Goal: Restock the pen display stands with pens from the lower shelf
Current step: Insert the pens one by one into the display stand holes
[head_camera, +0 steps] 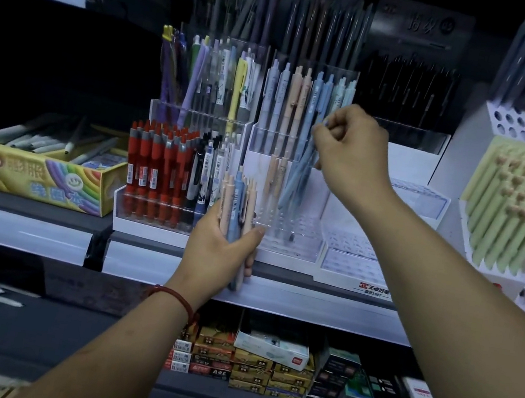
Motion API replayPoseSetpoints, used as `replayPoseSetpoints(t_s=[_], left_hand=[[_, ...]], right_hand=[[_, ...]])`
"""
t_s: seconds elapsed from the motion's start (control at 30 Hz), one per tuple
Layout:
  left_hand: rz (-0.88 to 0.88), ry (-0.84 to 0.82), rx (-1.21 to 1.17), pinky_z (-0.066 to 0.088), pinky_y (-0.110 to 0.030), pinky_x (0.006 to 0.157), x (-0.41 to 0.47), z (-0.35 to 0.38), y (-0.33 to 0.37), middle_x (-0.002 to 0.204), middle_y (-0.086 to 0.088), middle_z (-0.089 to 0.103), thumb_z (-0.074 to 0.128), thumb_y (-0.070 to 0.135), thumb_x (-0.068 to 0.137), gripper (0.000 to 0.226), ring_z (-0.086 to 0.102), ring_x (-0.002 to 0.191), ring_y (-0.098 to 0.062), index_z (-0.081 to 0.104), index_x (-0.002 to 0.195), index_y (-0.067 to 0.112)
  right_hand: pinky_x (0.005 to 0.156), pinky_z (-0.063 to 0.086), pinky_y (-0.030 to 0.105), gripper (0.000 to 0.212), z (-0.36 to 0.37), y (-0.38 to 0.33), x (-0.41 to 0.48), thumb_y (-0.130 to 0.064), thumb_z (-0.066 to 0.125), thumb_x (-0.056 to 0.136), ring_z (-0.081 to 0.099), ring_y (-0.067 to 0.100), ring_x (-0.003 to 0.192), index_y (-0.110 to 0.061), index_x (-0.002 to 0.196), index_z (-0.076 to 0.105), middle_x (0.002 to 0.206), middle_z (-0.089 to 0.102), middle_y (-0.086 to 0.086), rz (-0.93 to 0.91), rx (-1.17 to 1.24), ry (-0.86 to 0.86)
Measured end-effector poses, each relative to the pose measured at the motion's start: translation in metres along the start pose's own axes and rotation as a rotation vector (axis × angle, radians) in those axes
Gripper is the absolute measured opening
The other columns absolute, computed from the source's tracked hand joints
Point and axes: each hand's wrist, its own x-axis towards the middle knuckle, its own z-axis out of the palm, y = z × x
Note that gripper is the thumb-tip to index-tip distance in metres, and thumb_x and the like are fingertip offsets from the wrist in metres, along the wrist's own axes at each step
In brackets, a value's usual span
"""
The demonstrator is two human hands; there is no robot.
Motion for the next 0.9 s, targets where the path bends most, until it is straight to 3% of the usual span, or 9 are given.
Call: replayPoseSetpoints(t_s=[0.2,0.37,0.47,0.57,0.73,0.8,0.9], left_hand=[[0.009,0.012,0.015,0.052,-0.034,0.049,0.001,0.001,0.0,0.055,-0.011,0.058,0.071,0.011,0.096,0.017,0.054,0.048,-0.026,0.055,0.099,0.013],[0.016,0.012,0.019,0.053,-0.034,0.048,0.0,0.001,0.001,0.057,-0.012,0.059,0.072,0.01,0.096,0.017,0.055,0.047,-0.026,0.056,0.1,0.012],[0.026,0.01,0.034,0.053,-0.035,0.049,0.0,0.001,0.001,0.056,-0.009,0.06,0.073,0.011,0.095,0.019,0.056,0.047,-0.027,0.056,0.103,0.014],[0.039,0.006,0.049,0.053,-0.036,0.048,0.0,0.001,0.0,0.055,-0.006,0.06,0.072,0.011,0.095,0.018,0.057,0.046,-0.025,0.056,0.103,0.013],[0.032,0.011,0.06,0.053,-0.035,0.047,-0.001,0.001,0.0,0.054,-0.007,0.06,0.072,0.011,0.095,0.018,0.057,0.045,-0.025,0.056,0.103,0.012],[0.032,0.012,0.064,0.053,-0.035,0.047,-0.001,0.0,0.0,0.055,-0.007,0.06,0.073,0.012,0.095,0.018,0.057,0.045,-0.026,0.056,0.102,0.013],[0.031,0.009,0.065,0.055,-0.037,0.048,0.0,0.001,0.0,0.056,-0.007,0.061,0.074,0.014,0.095,0.019,0.058,0.046,-0.026,0.057,0.104,0.016]], right_hand=[[0.067,0.052,0.038,0.013,0.012,0.01,-0.006,-0.015,0.057,0.1,0.06,0.031,0.071,-0.002,0.098,0.058,0.078,0.062,0.013,-0.031,-0.164,-0.113],[0.079,0.058,0.04,0.013,0.022,0.018,-0.008,-0.02,0.062,0.098,0.066,0.032,0.075,-0.007,0.097,0.061,0.084,0.066,0.015,-0.004,-0.269,-0.193],[0.077,0.06,0.042,0.017,0.025,0.019,-0.009,-0.021,0.065,0.097,0.068,0.032,0.07,-0.005,0.093,0.064,0.079,0.068,0.017,0.008,-0.29,-0.152],[0.065,0.062,0.049,0.026,0.025,0.017,-0.009,-0.021,0.068,0.096,0.069,0.035,0.063,0.004,0.09,0.067,0.073,0.069,0.023,0.052,-0.299,-0.152],[0.063,0.063,0.043,0.034,0.024,0.015,-0.008,-0.025,0.07,0.097,0.069,0.026,0.051,0.002,0.076,0.07,0.059,0.069,0.016,0.09,-0.292,-0.199],[0.062,0.063,0.043,0.032,0.026,0.015,-0.008,-0.025,0.07,0.097,0.069,0.028,0.051,0.003,0.08,0.07,0.061,0.069,0.018,0.1,-0.298,-0.212],[0.064,0.062,0.043,0.027,0.029,0.012,-0.014,-0.028,0.069,0.095,0.068,0.031,0.062,-0.004,0.105,0.062,0.078,0.067,0.017,0.077,-0.273,-0.147]])
